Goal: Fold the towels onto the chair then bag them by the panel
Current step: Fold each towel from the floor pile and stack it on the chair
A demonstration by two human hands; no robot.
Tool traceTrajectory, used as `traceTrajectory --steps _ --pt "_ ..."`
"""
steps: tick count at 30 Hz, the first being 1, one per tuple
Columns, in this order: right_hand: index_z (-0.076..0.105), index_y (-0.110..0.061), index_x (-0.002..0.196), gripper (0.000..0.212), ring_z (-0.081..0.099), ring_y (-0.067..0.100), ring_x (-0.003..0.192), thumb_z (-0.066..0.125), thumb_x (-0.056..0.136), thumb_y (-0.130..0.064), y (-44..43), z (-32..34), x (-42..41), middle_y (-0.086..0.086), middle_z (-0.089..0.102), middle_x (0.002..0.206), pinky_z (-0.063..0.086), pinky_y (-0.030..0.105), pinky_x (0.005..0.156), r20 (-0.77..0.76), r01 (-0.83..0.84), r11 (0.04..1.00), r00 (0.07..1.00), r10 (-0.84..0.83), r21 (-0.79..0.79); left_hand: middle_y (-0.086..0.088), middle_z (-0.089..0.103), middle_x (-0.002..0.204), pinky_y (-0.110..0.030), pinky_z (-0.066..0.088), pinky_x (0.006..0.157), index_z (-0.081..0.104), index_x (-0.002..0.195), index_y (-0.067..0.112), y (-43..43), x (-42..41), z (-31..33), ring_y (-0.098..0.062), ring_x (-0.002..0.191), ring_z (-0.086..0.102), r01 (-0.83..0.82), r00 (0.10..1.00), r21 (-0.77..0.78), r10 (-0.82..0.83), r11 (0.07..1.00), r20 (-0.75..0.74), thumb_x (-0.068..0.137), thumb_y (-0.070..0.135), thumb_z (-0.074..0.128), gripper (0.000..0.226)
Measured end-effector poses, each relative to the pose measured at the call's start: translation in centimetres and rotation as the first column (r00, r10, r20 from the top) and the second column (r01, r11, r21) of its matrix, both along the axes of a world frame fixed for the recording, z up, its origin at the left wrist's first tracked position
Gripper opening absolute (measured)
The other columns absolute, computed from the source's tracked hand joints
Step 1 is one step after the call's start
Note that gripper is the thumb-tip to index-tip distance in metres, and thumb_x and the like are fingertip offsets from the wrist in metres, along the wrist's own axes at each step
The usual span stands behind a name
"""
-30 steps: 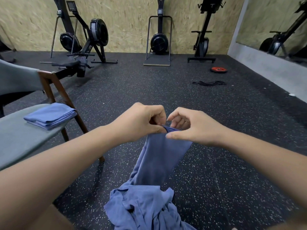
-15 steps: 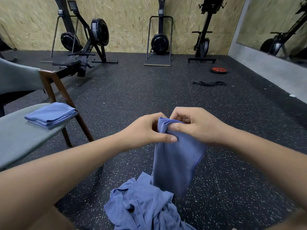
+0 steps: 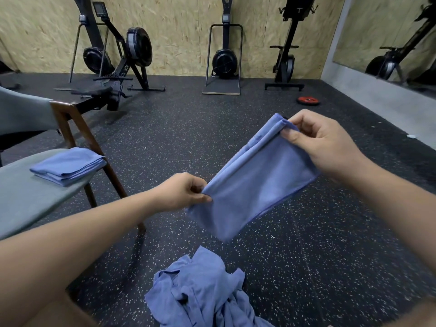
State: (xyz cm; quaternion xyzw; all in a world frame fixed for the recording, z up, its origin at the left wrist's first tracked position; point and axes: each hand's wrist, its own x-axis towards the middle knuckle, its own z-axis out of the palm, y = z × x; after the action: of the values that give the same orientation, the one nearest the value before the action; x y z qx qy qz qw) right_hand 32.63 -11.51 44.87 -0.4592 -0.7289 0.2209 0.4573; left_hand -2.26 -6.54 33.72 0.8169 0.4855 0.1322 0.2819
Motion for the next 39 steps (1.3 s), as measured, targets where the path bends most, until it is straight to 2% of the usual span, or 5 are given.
traceTrajectory --steps 6,14,27,30,39 --pt "0.071 -0.025 0.103 0.005 0.062 0.02 0.083 0.068 0.106 -0.029 1.6 -1.7 2.1 0.022 0.074 0.096 0.046 0.041 0.079 -0.056 0.102 0.989 0.992 -0.109 -0.108 0.004 0.078 0.089 -0.034 0.049 0.075 0.07 0.096 0.022 1.2 -3.1 0.8 -0.01 0.076 0.067 -0.145 0.981 -0.049 0.15 0.988 0.122 0.101 0.029 0.075 0.01" --pt "0.071 -0.022 0.1 0.015 0.062 0.017 0.085 0.069 0.105 -0.036 3.4 -4.0 3.7 0.016 0.077 0.099 0.045 0.04 0.079 -0.156 0.176 0.957 0.964 -0.215 -0.23 -0.014 0.069 0.084 -0.028 0.042 0.065 0.057 0.105 0.023 1.2 -4.8 3.4 -0.011 0.072 0.055 -0.173 0.891 -0.004 0.159 0.985 0.425 0.098 0.024 0.078 0.023" --pt "0.065 -0.029 0.097 0.009 0.057 0.019 0.083 0.063 0.104 -0.033 4.6 -5.2 5.0 0.007 0.067 0.089 0.043 0.042 0.078 -0.099 0.274 0.933 0.948 -0.303 -0.233 0.01 0.07 0.071 -0.029 0.045 0.062 0.066 0.084 0.026 1.2 -4.8 4.8 0.002 0.058 0.052 -0.235 0.971 0.234 0.221 0.943 0.086 0.085 0.027 0.091 0.024" --pt "0.066 -0.025 0.098 0.01 0.058 0.017 0.082 0.063 0.107 -0.027 4.4 -5.3 4.6 0.005 0.068 0.089 0.044 0.039 0.077 -0.116 0.296 0.926 0.937 -0.329 -0.235 0.006 0.074 0.081 -0.014 0.04 0.055 0.068 0.1 0.025 0.9 -4.7 4.9 0.006 0.055 0.056 -0.293 0.948 0.179 0.261 0.939 0.182 0.09 0.024 0.087 0.022" --pt "0.066 -0.017 0.092 0.009 0.053 0.02 0.072 0.069 0.098 -0.023 3.1 -5.0 1.9 0.015 0.061 0.079 0.043 0.043 0.066 -0.105 0.285 0.924 0.942 -0.32 -0.255 -0.001 0.071 0.08 -0.025 0.057 0.064 0.068 0.091 0.014 0.4 -2.3 5.1 -0.011 0.073 0.066 -0.344 0.755 -0.23 0.413 0.911 0.508 0.1 0.019 0.076 0.013"
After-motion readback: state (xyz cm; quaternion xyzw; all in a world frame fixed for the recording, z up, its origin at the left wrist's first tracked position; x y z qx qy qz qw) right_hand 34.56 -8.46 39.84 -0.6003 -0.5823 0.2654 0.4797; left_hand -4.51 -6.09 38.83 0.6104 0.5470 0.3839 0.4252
